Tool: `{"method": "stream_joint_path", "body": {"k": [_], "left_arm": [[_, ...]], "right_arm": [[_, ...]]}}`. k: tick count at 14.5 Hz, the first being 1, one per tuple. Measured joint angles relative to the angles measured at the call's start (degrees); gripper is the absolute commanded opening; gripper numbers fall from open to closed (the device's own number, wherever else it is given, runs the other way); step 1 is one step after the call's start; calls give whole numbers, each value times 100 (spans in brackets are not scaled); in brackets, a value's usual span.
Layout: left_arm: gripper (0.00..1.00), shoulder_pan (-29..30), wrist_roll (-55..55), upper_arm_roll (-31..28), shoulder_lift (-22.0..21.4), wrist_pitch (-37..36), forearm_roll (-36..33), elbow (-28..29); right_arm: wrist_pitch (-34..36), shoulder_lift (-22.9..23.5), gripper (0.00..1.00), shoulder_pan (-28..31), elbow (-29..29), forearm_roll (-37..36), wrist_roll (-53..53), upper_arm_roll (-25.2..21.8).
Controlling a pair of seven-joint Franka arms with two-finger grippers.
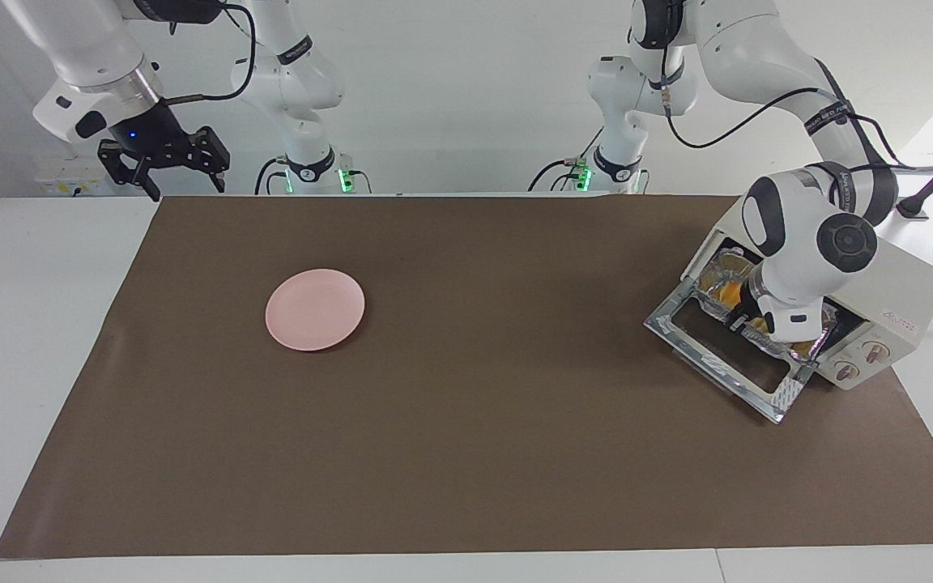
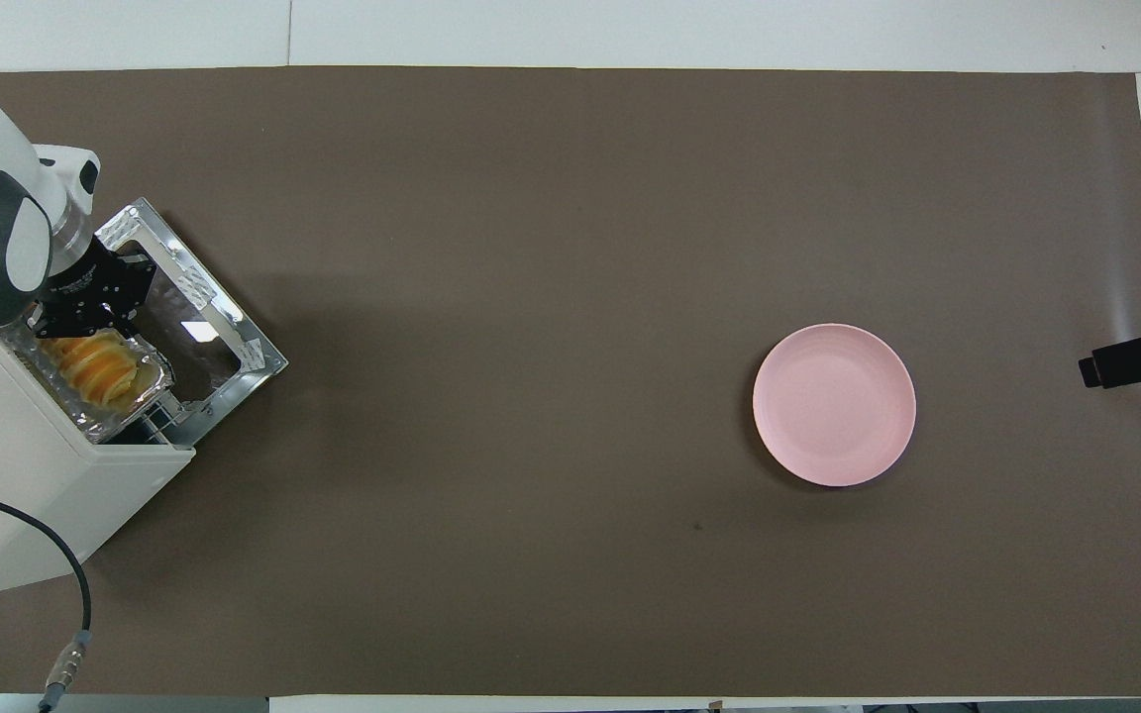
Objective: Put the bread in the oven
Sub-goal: 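Carry the tray with the left gripper into the open oven, then push the tray deeper into the oven and release with the left gripper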
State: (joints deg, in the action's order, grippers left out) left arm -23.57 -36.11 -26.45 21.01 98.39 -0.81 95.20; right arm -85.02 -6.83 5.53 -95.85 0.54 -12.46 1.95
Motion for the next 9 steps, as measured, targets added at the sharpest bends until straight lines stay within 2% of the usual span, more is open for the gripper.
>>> {"method": "stream_joint_path", "body": {"k": [9], "left_arm": [[0, 116, 206, -13, -136, -236, -129, 11]], "right_arm": [[0, 0, 100, 0, 0, 0, 0, 0]]}}
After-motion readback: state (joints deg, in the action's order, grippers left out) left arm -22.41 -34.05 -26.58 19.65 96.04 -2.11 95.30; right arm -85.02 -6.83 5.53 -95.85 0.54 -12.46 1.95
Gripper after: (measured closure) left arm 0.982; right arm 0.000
